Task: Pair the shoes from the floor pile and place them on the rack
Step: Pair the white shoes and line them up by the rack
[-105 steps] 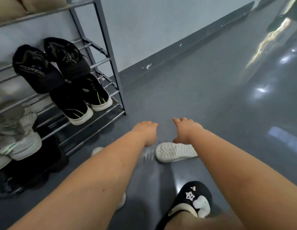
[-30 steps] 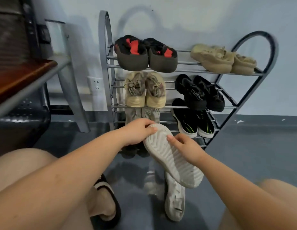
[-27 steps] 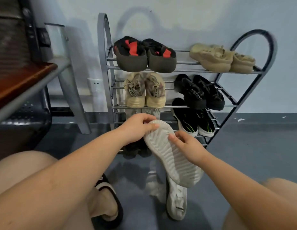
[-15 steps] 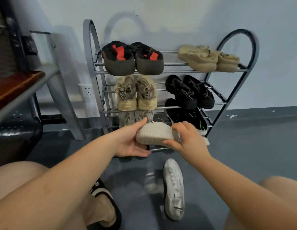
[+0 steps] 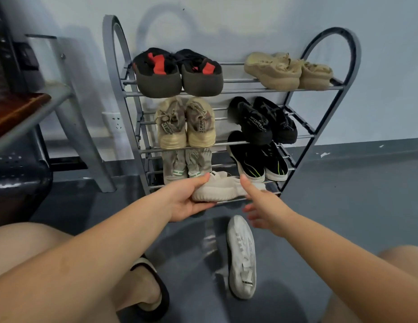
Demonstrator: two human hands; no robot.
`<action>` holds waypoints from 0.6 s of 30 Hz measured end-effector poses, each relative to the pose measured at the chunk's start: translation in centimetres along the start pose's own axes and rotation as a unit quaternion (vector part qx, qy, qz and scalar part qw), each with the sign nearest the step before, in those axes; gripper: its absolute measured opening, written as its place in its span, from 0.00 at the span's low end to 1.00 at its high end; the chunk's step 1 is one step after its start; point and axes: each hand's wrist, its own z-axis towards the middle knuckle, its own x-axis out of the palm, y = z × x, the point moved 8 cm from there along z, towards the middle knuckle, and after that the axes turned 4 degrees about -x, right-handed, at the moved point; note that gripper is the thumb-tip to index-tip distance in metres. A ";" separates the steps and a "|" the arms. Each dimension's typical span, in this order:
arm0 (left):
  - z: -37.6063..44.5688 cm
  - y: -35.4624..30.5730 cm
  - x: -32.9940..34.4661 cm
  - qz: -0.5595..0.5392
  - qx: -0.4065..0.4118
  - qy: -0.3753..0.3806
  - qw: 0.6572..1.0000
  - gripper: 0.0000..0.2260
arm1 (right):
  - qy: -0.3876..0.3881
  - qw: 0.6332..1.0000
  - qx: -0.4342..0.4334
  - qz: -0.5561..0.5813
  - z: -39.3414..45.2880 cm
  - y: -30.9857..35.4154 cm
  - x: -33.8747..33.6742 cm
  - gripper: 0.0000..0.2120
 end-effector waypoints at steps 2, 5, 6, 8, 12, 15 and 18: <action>0.0 0.9 0.9 0.010 0.001 0.013 1.000 0.11 | 0.076 0.986 0.083 0.122 -0.7 -1.2 2.1 0.29; 0.1 2.2 2.2 0.016 0.002 0.042 0.999 0.07 | 0.086 0.968 0.063 0.228 -0.2 -0.7 2.3 0.19; 0.2 2.6 2.4 0.020 0.003 0.049 0.999 0.07 | 0.083 0.964 0.059 0.244 0.0 -0.6 2.1 0.16; 0.3 3.0 2.3 0.051 0.003 0.057 0.997 0.10 | 0.096 0.961 0.065 0.252 0.2 -0.8 1.9 0.13; 0.8 2.9 0.9 0.116 -0.025 0.043 0.992 0.16 | 0.147 0.959 0.081 0.228 0.3 -1.6 1.9 0.13; 1.6 3.5 0.5 0.150 -0.049 0.068 0.985 0.20 | 0.211 0.955 0.084 0.192 -0.4 -2.5 2.4 0.18; 2.5 4.3 0.2 0.188 -0.031 0.054 0.980 0.14 | 0.262 0.949 0.072 0.158 -0.9 -3.2 2.5 0.21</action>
